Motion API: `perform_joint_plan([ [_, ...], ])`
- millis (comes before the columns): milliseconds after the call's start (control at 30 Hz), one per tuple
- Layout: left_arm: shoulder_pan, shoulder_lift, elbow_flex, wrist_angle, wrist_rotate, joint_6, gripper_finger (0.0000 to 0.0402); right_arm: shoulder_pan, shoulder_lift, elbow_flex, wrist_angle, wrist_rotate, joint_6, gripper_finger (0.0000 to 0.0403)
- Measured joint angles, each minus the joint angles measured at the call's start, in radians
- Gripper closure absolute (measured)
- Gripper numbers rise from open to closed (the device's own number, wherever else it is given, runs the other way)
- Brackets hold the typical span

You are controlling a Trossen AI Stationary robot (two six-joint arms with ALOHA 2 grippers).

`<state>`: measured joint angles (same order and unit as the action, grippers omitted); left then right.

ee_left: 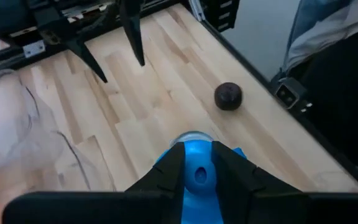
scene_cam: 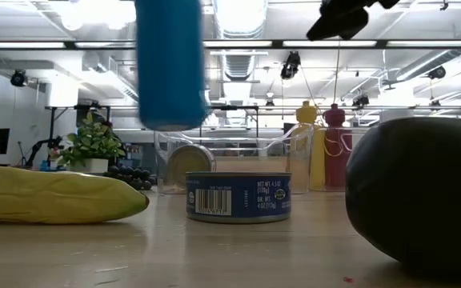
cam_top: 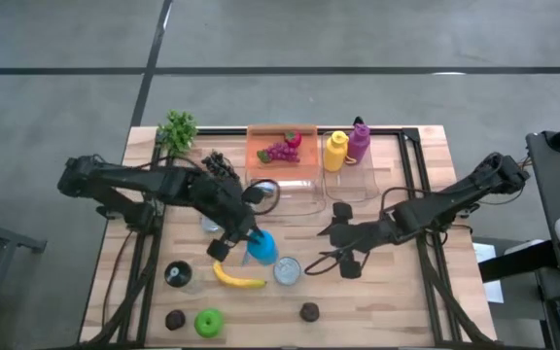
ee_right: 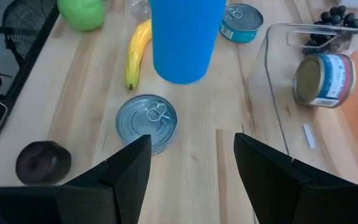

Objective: Pick & Place Food Item
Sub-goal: Put the blue water bottle into the right transparent bin

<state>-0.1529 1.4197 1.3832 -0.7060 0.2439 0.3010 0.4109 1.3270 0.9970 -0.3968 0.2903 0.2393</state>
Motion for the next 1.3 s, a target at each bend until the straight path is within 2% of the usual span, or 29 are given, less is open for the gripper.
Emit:
perform_joint_plan([
  [100,0.026,0.079,0.085,-0.032,0.035,0.051,0.0334,0.002,-0.032,-0.005,-0.020,-0.001,0.031,0.0179],
  [267,0.057,0.199,0.212,-0.047,0.171,0.138,0.0334,0.009,-0.069,-0.005,-0.027,-0.001,0.049,0.0179],
  [533,0.081,0.330,0.346,-0.080,0.176,0.197,0.0334,0.018,-0.120,-0.005,-0.098,-0.002,0.049,0.0179],
  [867,0.108,0.431,0.424,-0.069,0.218,0.255,0.0334,0.019,-0.196,-0.005,-0.182,-0.002,0.055,0.0179],
  [1300,0.164,0.532,0.431,-0.032,0.228,0.225,0.0334,0.024,-0.188,-0.007,-0.198,-0.002,0.037,0.0179],
])
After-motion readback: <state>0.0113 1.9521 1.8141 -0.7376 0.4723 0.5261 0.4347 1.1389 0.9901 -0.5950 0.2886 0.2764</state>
